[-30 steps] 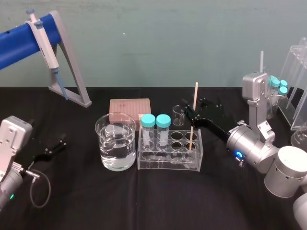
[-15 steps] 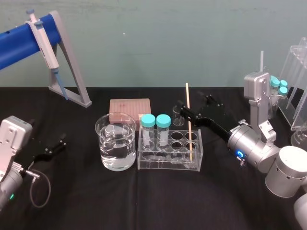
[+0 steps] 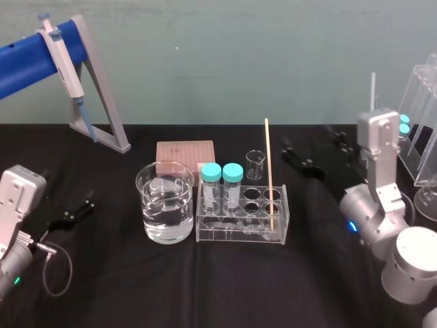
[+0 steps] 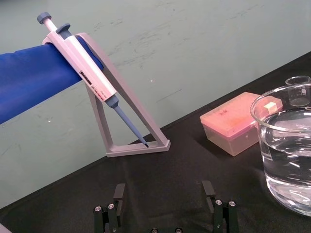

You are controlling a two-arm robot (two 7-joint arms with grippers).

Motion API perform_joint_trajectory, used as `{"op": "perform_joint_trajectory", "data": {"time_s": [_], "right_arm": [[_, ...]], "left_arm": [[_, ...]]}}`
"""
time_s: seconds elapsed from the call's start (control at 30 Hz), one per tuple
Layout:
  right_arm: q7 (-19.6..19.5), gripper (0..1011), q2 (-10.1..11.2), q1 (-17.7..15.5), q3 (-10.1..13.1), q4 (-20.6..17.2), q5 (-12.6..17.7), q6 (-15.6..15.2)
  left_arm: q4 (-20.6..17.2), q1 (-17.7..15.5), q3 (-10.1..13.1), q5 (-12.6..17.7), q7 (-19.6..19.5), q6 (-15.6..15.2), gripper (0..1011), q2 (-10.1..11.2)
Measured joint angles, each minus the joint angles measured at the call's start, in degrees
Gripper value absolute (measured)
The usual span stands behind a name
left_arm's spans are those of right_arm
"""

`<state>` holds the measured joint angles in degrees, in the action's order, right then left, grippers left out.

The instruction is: Hold the thermometer with one hand and immerse one end into the beaker, then reinsert it into the test tube rack.

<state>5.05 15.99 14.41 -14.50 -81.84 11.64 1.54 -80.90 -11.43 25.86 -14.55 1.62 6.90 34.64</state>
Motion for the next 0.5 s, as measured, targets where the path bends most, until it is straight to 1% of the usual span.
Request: {"op": "perform_joint_trajectory", "data": {"time_s": [0.03,0.17,0.33,0.43,0.5], "right_arm": [[-2.6,1003,-0.6,-1.1,0.8,-0.4,-1.0,-0.1],[-6.0,1003,-1.9,-3.0,2.4,-0.2,-1.9,0.0],[-6.5,1003,-3.0,-4.1,3.9,2.0,-1.8,0.5],[-6.0,1003,-3.1,-4.1,4.2,2.9,-1.6,0.6],[-5.9,1003,-3.1,-4.1,4.2,2.9,-1.5,0.7]], "left_arm": [[0.0,0.0,0.0,0.0,0.0,0.0,1004,0.0],[0.0,0.0,0.0,0.0,0.0,0.0,1004,0.0],[0.0,0.0,0.0,0.0,0.0,0.0,1004,0.0],[0.0,0.0,0.0,0.0,0.0,0.0,1004,0.0],[0.0,0.0,0.0,0.0,0.0,0.0,1004,0.0]]}}
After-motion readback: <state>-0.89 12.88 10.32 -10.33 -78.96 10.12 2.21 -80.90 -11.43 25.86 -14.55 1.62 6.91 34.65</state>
